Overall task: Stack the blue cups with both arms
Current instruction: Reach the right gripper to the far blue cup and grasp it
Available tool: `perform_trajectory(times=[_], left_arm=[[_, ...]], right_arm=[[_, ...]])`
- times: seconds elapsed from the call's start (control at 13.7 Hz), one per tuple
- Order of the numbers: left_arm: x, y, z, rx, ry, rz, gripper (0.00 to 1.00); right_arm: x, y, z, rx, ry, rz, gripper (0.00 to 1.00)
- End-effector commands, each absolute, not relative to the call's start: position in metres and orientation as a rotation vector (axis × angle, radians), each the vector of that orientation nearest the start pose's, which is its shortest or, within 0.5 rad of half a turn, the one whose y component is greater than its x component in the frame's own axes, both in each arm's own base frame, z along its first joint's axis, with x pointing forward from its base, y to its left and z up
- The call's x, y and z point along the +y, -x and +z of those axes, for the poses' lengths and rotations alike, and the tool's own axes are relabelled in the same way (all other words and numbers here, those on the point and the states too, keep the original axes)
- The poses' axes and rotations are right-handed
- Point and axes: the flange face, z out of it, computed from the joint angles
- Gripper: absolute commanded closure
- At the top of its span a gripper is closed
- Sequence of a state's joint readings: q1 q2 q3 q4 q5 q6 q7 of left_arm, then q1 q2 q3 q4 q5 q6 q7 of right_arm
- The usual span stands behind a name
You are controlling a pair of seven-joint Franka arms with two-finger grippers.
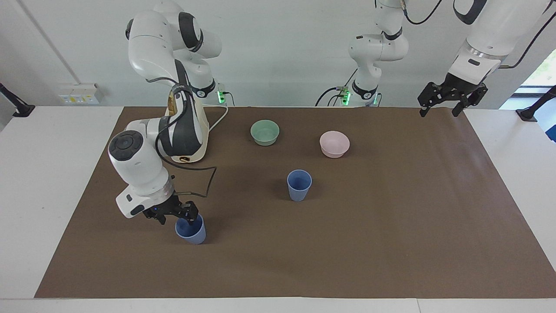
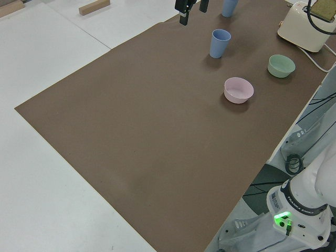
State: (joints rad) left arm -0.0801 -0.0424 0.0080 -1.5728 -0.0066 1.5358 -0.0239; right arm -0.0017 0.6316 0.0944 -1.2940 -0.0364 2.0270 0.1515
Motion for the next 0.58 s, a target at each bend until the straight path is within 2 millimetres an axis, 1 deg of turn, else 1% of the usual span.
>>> perform_trajectory(times=[0.0, 0.15, 0.44, 0.51], left_arm=[[-0.0358, -0.5348, 0.6462, 0.077, 3.161, 0.006, 0.00], [-0.0358, -0.5348, 0.6462, 0.077, 3.161, 0.006, 0.00], [-0.0358, -0.5348, 0.6462, 0.077, 3.161, 0.006, 0.00], [-0.0358, -0.5348, 0.6462, 0.077, 3.161, 0.006, 0.00]], right_arm=[[0.0515, -0.7347, 0.3745, 0.057, 3.118, -0.163, 0.20], [0.0485, -0.7348, 0.3739, 0.049, 3.132, -0.166, 0.31], [0.0495, -0.7346, 0.3729, 0.054, 3.134, -0.169, 0.71], [0.0495, -0.7348, 0.3730, 0.061, 3.133, -0.171, 0.84]])
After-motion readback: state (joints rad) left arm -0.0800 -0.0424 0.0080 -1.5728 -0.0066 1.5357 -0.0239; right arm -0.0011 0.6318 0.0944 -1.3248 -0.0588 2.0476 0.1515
